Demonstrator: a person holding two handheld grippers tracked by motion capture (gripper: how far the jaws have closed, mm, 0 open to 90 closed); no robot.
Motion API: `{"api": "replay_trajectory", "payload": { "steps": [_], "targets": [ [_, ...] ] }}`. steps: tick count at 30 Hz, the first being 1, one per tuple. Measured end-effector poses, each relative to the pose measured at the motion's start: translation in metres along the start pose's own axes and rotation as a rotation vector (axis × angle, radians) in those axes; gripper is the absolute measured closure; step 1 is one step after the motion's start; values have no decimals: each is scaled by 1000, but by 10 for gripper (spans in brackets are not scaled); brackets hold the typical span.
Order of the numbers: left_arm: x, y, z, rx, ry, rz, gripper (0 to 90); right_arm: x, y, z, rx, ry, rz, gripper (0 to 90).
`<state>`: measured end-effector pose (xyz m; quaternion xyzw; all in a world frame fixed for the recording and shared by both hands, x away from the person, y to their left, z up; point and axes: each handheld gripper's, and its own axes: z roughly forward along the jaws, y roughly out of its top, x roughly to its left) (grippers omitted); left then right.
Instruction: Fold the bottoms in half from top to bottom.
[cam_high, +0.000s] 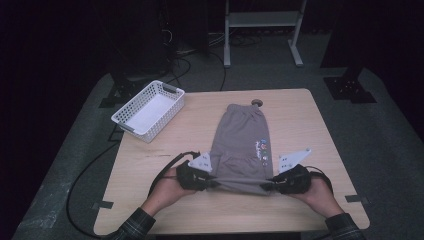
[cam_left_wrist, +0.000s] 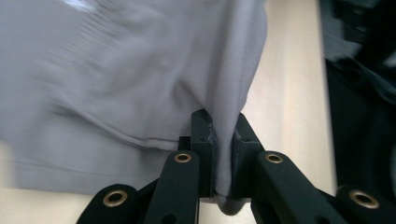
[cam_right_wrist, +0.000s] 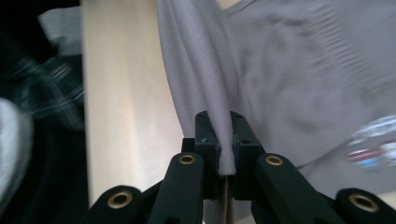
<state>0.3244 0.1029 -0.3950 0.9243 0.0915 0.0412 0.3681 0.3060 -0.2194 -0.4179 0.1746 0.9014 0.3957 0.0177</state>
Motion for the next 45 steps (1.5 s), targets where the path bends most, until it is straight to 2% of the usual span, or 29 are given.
{"api": "replay_trajectory", "payload": {
  "steps": [1,2,3,5,8,11,12,14,15,16,19,23,24,29,33,39,41,45],
  "targets": [
    [4,3,-2,-3,23,7,834,-3,3,-2,-8,-15,0,842],
    [4,3,-2,-3,23,7,834,-6,5,-3,-19,-32,4,842],
    [13,9,-1,-6,68,11,834,-11,8,-3,-21,-55,3,841],
    [24,13,4,-3,119,16,834,-18,12,-2,-24,-92,5,841],
    [39,14,15,16,166,10,834,-35,16,3,-17,-144,22,840],
    [56,11,30,43,195,-4,834,-53,17,15,8,-180,46,840],
    [56,11,30,43,195,-4,834,-53,17,15,8,-180,46,840],
    [66,7,40,64,201,-26,834,-69,17,29,40,-207,64,839],
    [69,5,44,67,200,-34,834,-69,17,29,40,-207,64,839],
    [73,3,48,75,197,-49,834,-77,16,36,55,-216,75,839],
    [84,-2,57,86,177,-83,833,-85,15,43,69,-217,92,839],
    [90,-3,61,95,164,-91,834,-90,15,50,97,-216,97,839],
    [93,-5,64,117,144,-98,834,-92,14,54,107,-209,101,838],
    [92,-11,67,132,119,-105,835,-94,11,56,99,-177,124,839],
    [87,-14,66,129,108,-107,837,-91,10,56,98,-161,116,839],
    [73,-22,59,132,75,-103,839,-80,12,58,116,-128,93,839],
    [65,-27,53,133,35,-118,840,-72,12,59,123,-104,85,839],
    [50,-32,47,155,15,-90,839,-56,13,61,141,-87,55,839]
  ]
}}
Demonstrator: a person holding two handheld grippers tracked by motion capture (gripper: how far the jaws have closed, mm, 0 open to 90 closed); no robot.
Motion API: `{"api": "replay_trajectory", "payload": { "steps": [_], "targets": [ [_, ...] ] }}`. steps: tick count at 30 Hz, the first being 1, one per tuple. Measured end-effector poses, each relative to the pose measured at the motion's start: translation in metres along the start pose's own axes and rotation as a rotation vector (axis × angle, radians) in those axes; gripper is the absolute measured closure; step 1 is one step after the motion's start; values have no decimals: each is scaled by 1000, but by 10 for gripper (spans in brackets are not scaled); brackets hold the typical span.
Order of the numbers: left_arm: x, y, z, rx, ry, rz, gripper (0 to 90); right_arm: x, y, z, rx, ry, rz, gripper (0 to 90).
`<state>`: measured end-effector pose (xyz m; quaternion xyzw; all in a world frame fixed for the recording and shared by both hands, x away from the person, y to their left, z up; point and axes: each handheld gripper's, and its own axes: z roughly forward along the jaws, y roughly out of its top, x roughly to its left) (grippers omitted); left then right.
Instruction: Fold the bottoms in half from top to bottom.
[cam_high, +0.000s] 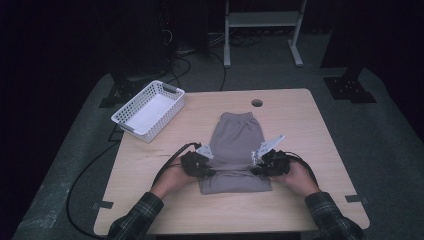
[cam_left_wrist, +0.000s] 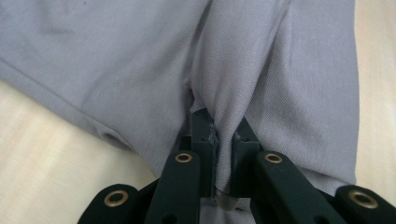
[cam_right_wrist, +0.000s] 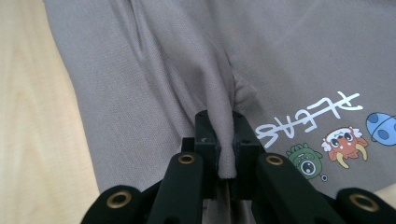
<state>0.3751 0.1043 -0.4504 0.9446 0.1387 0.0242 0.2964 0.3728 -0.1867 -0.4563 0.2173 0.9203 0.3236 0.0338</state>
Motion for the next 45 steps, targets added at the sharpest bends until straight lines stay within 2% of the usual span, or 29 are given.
{"api": "replay_trajectory", "payload": {
  "steps": [1,2,3,4,6,7,8,9,11,12,17,19,21,25,29,30,31,35,36,37,38,42,43,45],
  "targets": [
    [0,0,0,0,0,0,839,0,0,0,0,0,0,839],
    [-9,-4,-2,1,-9,5,839,8,-1,0,11,9,-40,839],
    [-9,-4,-2,1,-9,5,839,11,-1,0,14,12,-38,839],
    [-17,-8,-5,10,-14,18,839,15,-1,-1,19,17,-58,839],
    [-22,-10,-6,8,-14,22,839,18,-1,-1,23,21,-65,839],
    [-29,-13,-8,9,-17,27,839,28,-2,-1,34,27,-83,839],
    [-29,-13,-8,9,-17,27,839,28,-2,-1,34,27,-83,839],
    [-36,-16,-10,16,-22,39,839,36,-3,-2,45,37,-92,839],
    [-40,-17,-11,15,-26,40,840,39,-4,-3,49,42,-101,839],
    [-47,-20,-13,21,-32,51,839,49,-7,-4,55,60,-114,839],
    [-65,-25,-16,21,-50,65,839,68,-14,-8,64,88,-138,839],
    [-68,-24,-17,25,-43,80,839,70,-15,-9,64,90,-142,839],
    [-70,-21,-24,14,-23,101,844,73,-16,-17,36,101,-143,838],
    [-65,-11,-39,-28,3,110,846,70,-11,-35,-34,103,-130,838],
    [-52,5,-52,-56,49,121,846,62,0,-49,-81,75,-129,838],
    [-52,5,-52,-56,49,121,845,59,3,-52,-86,61,-131,838],
    [-43,15,-59,-64,66,121,845,56,5,-55,-93,50,-128,838],
    [-23,34,-68,-80,94,106,844,37,17,-63,-120,13,-102,838],
    [-23,34,-68,-80,94,106,844,34,19,-64,-120,6,-96,838],
    [-17,38,-68,-82,103,101,844,34,19,-64,-120,6,-96,838],
    [-8,44,-67,-77,118,96,843,22,24,-64,-121,-8,-76,837],
    [8,49,-55,-65,144,69,843,4,28,-59,-114,-29,-30,836],
    [8,49,-55,-65,144,69,843,0,29,-57,-108,-33,-18,835],
    [20,51,-46,-52,162,49,843,-7,32,-52,-98,-43,-11,836]
  ]
}}
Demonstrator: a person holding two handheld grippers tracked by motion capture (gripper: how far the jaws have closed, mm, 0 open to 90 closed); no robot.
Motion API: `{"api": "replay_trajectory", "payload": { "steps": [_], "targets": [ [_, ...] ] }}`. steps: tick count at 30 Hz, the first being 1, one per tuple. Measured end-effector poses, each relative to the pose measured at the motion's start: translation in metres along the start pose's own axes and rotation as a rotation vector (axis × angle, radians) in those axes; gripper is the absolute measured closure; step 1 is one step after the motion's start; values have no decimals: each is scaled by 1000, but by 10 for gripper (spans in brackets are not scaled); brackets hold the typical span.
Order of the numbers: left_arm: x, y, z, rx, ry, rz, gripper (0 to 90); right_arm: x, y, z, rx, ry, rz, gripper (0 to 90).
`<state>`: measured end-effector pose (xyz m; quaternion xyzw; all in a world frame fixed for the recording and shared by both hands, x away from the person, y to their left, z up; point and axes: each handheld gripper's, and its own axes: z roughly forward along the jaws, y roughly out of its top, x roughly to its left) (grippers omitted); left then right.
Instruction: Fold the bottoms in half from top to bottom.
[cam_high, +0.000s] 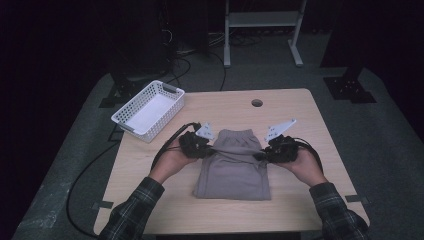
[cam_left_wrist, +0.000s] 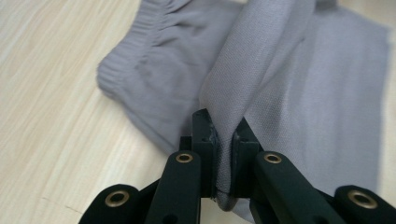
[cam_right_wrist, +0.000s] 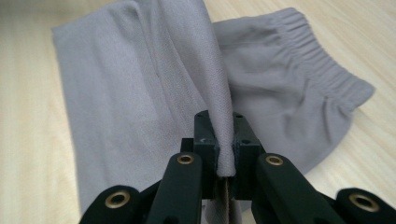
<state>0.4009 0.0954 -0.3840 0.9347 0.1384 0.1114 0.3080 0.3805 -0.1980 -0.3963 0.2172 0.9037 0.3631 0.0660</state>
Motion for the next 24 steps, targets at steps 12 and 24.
{"api": "replay_trajectory", "payload": {
  "steps": [12,24],
  "targets": [
    [35,0,35,41,30,-81,839,-42,4,28,32,-32,65,824],
    [44,-9,46,1,37,-138,576,-60,-5,36,-14,-81,124,540]
  ]
}}
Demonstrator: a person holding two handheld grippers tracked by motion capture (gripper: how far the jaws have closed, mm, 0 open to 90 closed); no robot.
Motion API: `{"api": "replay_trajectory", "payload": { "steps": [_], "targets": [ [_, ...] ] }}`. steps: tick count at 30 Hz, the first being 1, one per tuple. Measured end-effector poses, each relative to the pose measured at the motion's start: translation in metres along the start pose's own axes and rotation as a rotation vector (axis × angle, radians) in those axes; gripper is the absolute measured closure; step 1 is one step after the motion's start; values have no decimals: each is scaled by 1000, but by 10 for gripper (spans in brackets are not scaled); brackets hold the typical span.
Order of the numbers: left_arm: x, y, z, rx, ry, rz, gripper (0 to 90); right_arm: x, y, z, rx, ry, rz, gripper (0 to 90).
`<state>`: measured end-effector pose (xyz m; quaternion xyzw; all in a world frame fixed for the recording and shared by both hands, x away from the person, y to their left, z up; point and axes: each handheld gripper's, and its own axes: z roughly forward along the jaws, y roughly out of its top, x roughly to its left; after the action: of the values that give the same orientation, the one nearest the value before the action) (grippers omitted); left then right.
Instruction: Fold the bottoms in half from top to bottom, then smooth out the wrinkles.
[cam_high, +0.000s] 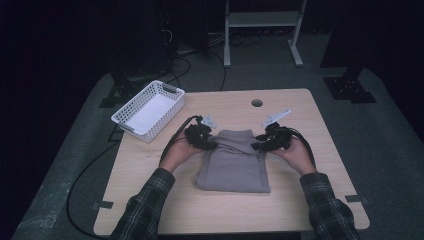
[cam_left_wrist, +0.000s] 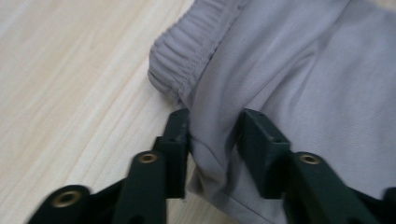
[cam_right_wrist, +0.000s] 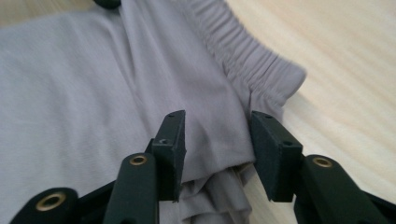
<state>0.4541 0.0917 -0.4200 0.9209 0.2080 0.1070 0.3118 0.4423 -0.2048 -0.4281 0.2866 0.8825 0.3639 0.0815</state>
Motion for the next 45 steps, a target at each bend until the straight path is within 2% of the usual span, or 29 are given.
{"api": "replay_trajectory", "payload": {
  "steps": [1,2,5,6,8,11,12,14,18,20,26,27,29,31,38,42,45],
  "targets": [
    [0,0,-3,-11,-1,1,576,0,0,0,0,0,0,540],
    [-1,-1,-13,-38,-5,-1,529,4,2,-10,-28,-12,-10,526],
    [-5,-3,-22,-51,0,5,478,9,4,-18,-51,-14,-23,526],
    [-10,-6,-30,-62,6,17,471,17,4,-26,-79,-1,-35,527],
    [-13,-8,-34,-70,7,17,461,19,4,-27,-83,4,-41,527],
    [-26,-17,-47,-86,7,27,459,34,-1,-27,-83,14,-71,546],
    [-26,-17,-47,-86,7,27,463,36,-2,-26,-83,16,-76,565],
    [-37,-24,-51,-104,-24,31,484,41,-3,-22,-71,21,-86,609],
    [-53,-33,-49,-114,-53,40,499,45,-2,-15,-56,43,-87,673],
    [-57,-35,-48,-116,-63,37,498,45,-2,-13,-57,52,-87,673],
    [-83,-39,-37,-108,-94,51,474,55,7,9,-32,87,-99,674],
    [-83,-39,-37,-108,-94,51,470,55,7,9,-32,87,-99,674],
    [-90,-38,-30,-98,-105,66,465,57,10,20,-19,96,-98,673],
    [-92,-38,-26,-83,-104,80,462,57,10,26,-16,96,-94,672],
    [-94,-38,-13,-59,-117,79,451,51,12,43,-6,96,-76,659],
    [-95,-39,-9,-39,-125,85,448,47,14,50,5,76,-73,635],
    [-95,-40,-6,-21,-132,95,448,40,22,58,16,11,-77,614]
  ]
}}
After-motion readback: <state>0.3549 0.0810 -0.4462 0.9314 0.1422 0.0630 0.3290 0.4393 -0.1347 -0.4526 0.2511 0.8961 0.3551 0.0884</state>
